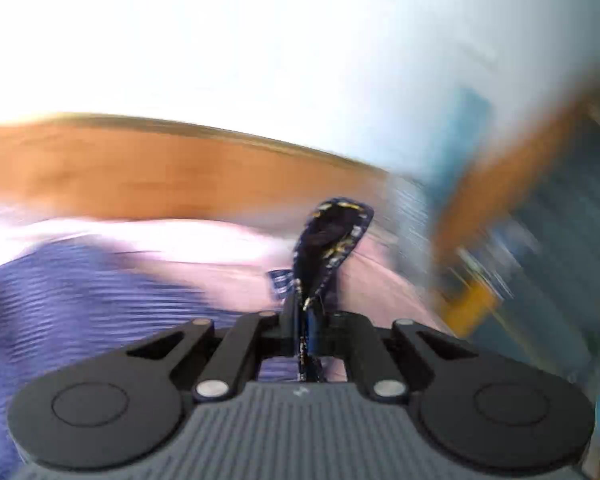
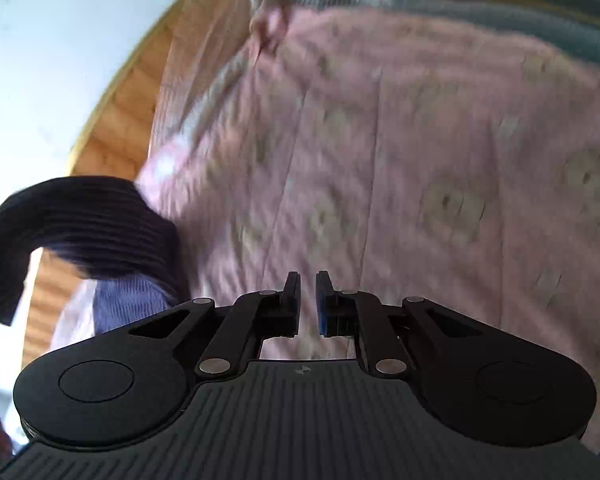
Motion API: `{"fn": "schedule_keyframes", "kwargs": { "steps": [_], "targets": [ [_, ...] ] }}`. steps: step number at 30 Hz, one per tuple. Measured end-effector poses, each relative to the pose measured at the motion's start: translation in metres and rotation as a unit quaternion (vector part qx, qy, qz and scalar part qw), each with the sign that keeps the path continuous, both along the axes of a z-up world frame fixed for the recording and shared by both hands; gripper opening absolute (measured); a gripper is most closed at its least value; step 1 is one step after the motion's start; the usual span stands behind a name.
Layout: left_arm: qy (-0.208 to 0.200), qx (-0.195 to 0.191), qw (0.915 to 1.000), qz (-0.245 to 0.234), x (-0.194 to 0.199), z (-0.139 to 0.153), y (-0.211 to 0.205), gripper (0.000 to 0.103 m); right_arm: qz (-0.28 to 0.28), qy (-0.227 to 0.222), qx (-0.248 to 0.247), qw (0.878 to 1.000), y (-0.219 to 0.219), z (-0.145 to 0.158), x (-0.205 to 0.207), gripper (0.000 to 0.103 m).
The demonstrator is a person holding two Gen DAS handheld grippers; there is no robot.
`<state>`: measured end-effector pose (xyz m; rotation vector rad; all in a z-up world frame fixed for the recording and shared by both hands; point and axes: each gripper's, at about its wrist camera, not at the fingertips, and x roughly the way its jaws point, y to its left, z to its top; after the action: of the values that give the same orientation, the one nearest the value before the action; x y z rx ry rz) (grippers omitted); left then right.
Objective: Fold clothes
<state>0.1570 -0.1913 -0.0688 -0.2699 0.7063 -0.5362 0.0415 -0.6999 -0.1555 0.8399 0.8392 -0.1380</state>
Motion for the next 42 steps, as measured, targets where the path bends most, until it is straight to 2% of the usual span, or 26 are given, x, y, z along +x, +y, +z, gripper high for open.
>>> {"fn": "schedule_keyframes", "kwargs": {
  "steps": [2, 4, 7, 8, 10, 12, 14, 19, 22, 27, 28, 29, 30, 31, 34, 38, 40, 42],
  "targets": [
    [0.055, -0.006, 0.9979, 0.032, 0.037, -0.022, 0.051, 0.004, 0.056, 0.012, -0.001, 0.998, 0.028, -0.011, 0.001, 0.018],
    [0.107, -0.014, 0.9924, 0.059, 0.073, -0.043, 0.097, 0.004, 0.128, 0.026, -0.013, 0.991, 0.065, -0.022, 0.001, 0.025],
    [0.142, -0.009, 0.9877, 0.066, 0.106, -0.058, 0.107, 0.004, 0.235, 0.029, -0.046, 0.971, 0.121, -0.032, -0.012, 0.038],
    [0.151, -0.022, 0.9867, 0.055, 0.11, -0.06, 0.107, 0.004, 0.258, 0.025, -0.059, 0.964, 0.135, -0.035, -0.02, 0.043],
    [0.145, -0.014, 0.9883, 0.044, 0.117, -0.055, 0.101, 0.004, 0.282, 0.027, -0.08, 0.956, 0.154, -0.044, -0.037, 0.045],
    [0.126, -0.024, 0.9915, 0.022, 0.115, -0.042, 0.094, 0.004, 0.274, 0.028, -0.089, 0.957, 0.157, -0.049, -0.056, 0.045],
    [0.108, -0.053, 0.9927, 0.01, 0.108, -0.026, 0.093, 0.004, 0.261, 0.023, -0.091, 0.961, 0.156, -0.051, -0.075, 0.046],
    [0.093, -0.122, 0.9881, -0.004, 0.128, -0.001, 0.101, 0.004, 0.247, 0.007, -0.069, 0.966, 0.164, -0.047, -0.122, 0.048],
    [0.086, -0.139, 0.9864, -0.021, 0.14, 0.012, 0.105, 0.004, 0.225, 0.0, -0.054, 0.973, 0.179, -0.049, -0.144, 0.048],
    [0.086, -0.141, 0.9847, -0.056, 0.148, 0.023, 0.095, 0.005, 0.151, 0.007, -0.09, 0.984, 0.208, -0.055, -0.16, 0.045],
    [0.086, -0.135, 0.9851, -0.062, 0.149, 0.024, 0.09, 0.005, 0.139, 0.008, -0.102, 0.985, 0.212, -0.055, -0.162, 0.041],
    [0.086, -0.129, 0.9855, -0.069, 0.15, 0.025, 0.085, 0.005, 0.128, 0.01, -0.117, 0.985, 0.216, -0.054, -0.163, 0.019],
    [0.086, -0.123, 0.9859, -0.074, 0.152, 0.027, 0.08, 0.005, 0.12, 0.012, -0.138, 0.983, 0.221, -0.049, -0.164, 0.008],
    [0.086, -0.118, 0.9864, -0.075, 0.154, 0.029, 0.077, 0.005, 0.112, 0.005, -0.16, 0.981, 0.226, -0.04, -0.168, 0.005],
    [0.076, -0.111, 0.9884, -0.071, 0.157, 0.039, 0.082, 0.005, 0.11, -0.023, -0.234, 0.966, 0.247, -0.008, -0.176, 0.002],
    [0.057, -0.122, 0.9906, -0.026, 0.149, 0.052, 0.142, 0.005, 0.168, -0.068, -0.281, 0.943, 0.296, 0.031, -0.18, 0.001],
    [0.068, -0.117, 0.9908, -0.009, 0.141, 0.038, 0.177, 0.005, 0.202, -0.066, -0.294, 0.932, 0.32, 0.033, -0.178, 0.001],
    [0.093, -0.104, 0.9901, 0.01, 0.136, 0.008, 0.203, 0.005, 0.231, -0.053, -0.306, 0.922, 0.342, 0.024, -0.174, 0.001]
  ]
}}
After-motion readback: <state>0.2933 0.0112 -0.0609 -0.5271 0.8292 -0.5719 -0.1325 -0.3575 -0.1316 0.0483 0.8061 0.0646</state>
